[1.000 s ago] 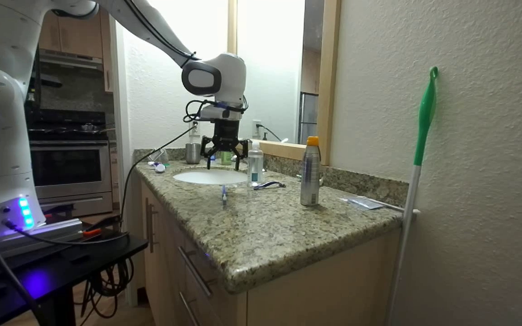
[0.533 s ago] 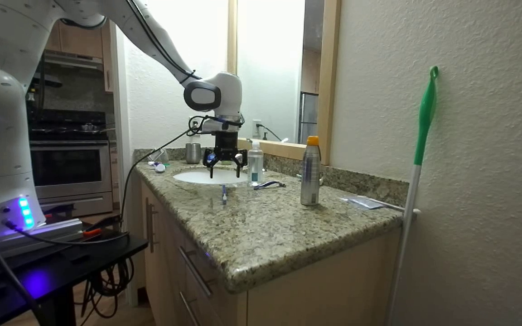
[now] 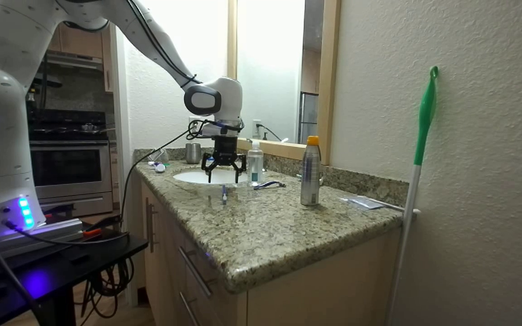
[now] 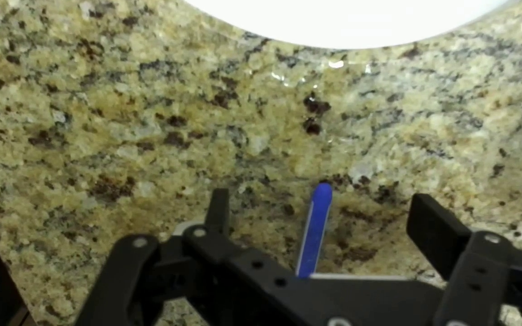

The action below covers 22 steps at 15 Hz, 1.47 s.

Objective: Remove the blue toothbrush from the silver cup and place it on the right side of the counter, pick up the toothbrush and place it under the running water, put the toothbrush back on the right side of the counter, close the faucet

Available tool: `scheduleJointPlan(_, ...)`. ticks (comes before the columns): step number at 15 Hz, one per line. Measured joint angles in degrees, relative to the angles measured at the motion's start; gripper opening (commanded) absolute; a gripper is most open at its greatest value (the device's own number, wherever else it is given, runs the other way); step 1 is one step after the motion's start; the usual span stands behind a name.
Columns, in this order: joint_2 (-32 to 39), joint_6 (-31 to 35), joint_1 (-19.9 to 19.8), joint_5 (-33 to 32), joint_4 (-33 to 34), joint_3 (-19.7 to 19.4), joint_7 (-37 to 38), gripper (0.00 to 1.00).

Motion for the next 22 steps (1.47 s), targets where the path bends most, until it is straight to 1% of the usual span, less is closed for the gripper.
scheduleJointPlan(8,0.8,-1.0,-1.1,-1.6,-0.1,-1.8,0.0,1.0)
scheduleJointPlan(16,1.9,-0.8,-1.0,-1.2,0.0,-0.7,0.0,1.0)
scheduleJointPlan(17,1.9,-0.8,-1.0,-1.2,0.0,-0.7,0.0,0.75)
scheduleJointPlan(18,1.9,-0.8,-1.0,-1.3,0.0,-0.7,0.0,0.74)
scheduleJointPlan(22,1.9,-0.8,-1.0,-1.3,0.7,-0.8,0.0,0.46)
